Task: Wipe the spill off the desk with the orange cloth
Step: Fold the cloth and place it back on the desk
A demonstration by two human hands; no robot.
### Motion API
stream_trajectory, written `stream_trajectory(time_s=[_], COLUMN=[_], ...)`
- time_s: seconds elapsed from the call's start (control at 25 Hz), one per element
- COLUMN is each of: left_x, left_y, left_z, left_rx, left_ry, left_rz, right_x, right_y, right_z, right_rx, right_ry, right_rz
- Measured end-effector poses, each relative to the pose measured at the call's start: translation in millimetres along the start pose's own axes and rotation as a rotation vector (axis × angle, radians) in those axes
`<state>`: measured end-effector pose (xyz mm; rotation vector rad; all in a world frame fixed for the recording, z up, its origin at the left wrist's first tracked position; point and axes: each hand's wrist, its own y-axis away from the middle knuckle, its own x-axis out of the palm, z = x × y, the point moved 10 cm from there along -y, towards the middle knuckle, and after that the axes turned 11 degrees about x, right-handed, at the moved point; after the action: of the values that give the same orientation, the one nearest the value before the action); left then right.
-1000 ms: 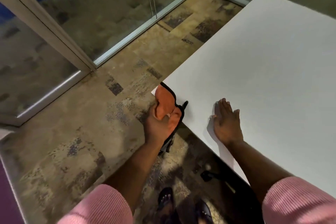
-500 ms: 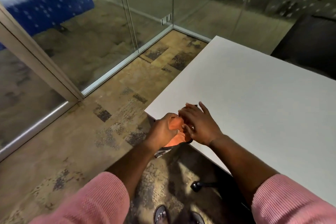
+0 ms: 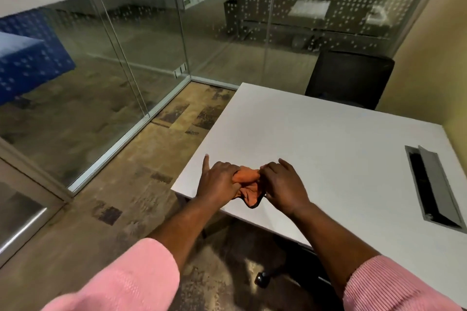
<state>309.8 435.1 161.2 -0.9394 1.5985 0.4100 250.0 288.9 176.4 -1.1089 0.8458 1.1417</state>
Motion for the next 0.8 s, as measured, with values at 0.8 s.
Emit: stream_trajectory(time_s=[0.8], left_x=[54.6], left_y=[-147.5], left_z=[-209.5], left_rx=[0.442], left_ry=[-0.012], left_rz=[0.143], right_x=[-101.1], right_y=[80.0], right_z=[-208.3], right_rx=[0.396], right_ry=[-0.04], right_rz=[-0.308])
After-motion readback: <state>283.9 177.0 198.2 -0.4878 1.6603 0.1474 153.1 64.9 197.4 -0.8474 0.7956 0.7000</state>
